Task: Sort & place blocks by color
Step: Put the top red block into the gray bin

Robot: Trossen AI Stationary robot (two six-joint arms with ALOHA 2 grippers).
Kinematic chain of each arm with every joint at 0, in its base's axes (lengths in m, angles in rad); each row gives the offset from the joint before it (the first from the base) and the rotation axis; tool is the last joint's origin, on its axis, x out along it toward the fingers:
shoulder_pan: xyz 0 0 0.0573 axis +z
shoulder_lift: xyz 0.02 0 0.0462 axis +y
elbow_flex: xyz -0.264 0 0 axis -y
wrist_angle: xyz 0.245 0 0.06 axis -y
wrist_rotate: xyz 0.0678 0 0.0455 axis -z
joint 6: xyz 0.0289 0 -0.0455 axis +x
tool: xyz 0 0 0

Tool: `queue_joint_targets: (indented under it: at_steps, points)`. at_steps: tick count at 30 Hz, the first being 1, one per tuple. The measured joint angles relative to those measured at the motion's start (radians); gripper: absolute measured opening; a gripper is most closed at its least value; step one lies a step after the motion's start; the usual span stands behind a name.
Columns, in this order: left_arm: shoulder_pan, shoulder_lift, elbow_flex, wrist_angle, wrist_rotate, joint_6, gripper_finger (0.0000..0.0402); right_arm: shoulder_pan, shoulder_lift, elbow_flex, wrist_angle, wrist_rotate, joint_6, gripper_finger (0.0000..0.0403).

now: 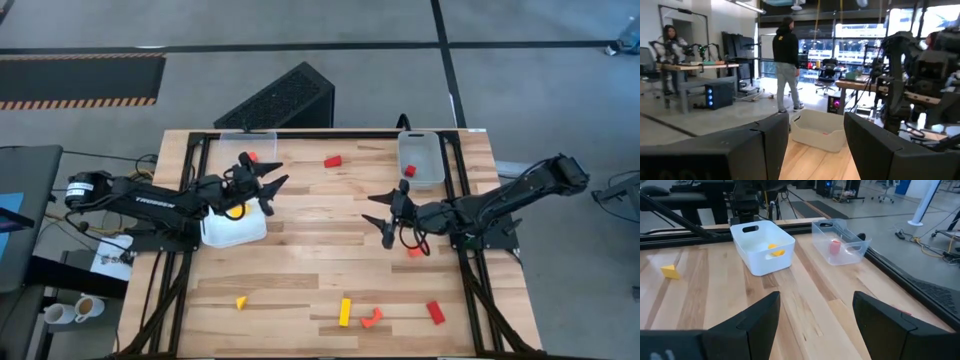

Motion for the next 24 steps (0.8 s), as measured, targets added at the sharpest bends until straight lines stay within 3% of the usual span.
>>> queue_joint_targets:
  at_steps: [6, 16, 24]
  points:
    - [0.0, 0.0, 0.0, 0.005, 0.056, -0.016, 0.0178, -0.092, 0.0, 0.0, 0.004, -0.016, -0.001, 0.0274]
    - [-0.002, 0.0, 0.0, 0.019, 0.08, -0.042, 0.0178, -0.368, 0.0, 0.0, 0.011, -0.337, 0.001, 0.0274]
    - [-0.002, 0.0, 0.0, 0.021, 0.086, -0.045, 0.0178, -0.485, 0.0, 0.0, 0.052, -0.47, 0.0, 0.0274]
